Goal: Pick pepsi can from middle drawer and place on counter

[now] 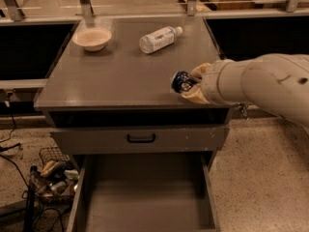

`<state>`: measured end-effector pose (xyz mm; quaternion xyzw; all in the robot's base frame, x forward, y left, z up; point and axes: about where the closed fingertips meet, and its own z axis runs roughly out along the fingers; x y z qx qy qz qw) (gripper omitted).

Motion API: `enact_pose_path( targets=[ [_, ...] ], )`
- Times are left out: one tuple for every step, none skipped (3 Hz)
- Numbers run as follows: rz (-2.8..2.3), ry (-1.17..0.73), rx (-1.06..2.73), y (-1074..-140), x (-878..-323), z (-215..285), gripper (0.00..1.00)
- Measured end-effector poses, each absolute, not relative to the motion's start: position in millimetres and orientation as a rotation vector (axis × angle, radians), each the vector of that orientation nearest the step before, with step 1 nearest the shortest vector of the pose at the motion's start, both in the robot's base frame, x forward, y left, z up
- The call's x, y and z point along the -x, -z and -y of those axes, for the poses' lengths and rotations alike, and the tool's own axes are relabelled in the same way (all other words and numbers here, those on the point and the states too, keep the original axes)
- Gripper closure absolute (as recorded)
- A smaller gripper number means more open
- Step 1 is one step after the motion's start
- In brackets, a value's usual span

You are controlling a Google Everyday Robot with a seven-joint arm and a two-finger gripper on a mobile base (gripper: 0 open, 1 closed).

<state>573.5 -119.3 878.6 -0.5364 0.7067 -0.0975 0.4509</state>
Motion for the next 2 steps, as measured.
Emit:
enact_pose_path(
  targets=[
    [-1.724, 0.225, 1.418, -872.8, -602.6, 82.9, 1.0],
    [-1.723, 0.227, 1.418, -873.1, -604.5, 82.2, 1.0]
  ],
)
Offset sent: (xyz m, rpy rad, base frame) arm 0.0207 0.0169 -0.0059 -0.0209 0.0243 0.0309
